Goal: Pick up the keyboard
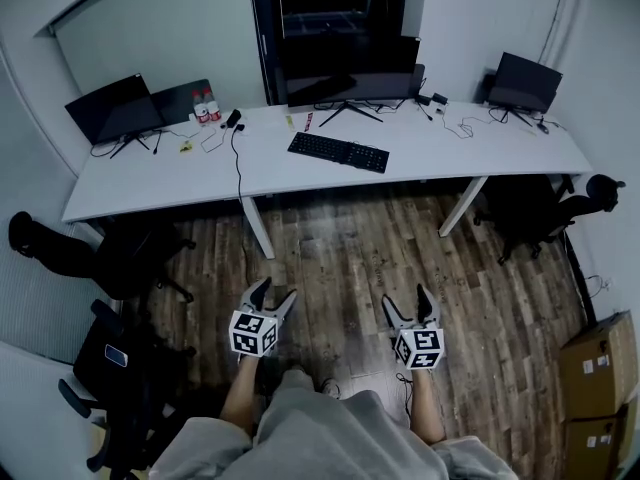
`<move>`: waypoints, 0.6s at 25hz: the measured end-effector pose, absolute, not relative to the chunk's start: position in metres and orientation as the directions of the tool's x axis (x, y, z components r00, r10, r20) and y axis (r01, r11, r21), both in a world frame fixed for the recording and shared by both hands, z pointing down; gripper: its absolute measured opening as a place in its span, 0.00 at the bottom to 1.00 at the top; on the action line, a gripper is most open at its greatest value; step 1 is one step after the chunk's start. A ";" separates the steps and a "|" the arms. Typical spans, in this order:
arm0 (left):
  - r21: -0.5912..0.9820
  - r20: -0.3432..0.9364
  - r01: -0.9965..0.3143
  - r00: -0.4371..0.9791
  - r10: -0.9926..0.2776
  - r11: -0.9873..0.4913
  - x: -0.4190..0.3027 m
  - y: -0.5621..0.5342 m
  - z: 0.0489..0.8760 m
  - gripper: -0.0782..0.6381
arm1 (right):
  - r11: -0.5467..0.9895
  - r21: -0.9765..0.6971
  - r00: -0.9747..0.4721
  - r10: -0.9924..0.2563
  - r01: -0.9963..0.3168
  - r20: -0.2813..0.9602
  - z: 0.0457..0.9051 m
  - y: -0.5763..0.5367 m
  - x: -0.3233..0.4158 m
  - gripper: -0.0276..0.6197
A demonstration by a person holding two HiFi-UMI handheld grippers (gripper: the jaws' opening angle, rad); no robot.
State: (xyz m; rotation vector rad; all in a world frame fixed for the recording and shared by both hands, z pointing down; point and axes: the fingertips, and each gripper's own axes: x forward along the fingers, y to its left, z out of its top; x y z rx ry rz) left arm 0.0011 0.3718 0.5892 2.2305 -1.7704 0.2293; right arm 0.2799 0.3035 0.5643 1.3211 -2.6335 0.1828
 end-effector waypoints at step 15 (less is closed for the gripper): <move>0.119 0.308 -0.969 0.243 -0.920 -0.216 -0.006 0.313 0.601 0.51 | 0.580 -0.020 -0.567 -0.787 -0.814 0.242 0.575 0.251 0.273 0.61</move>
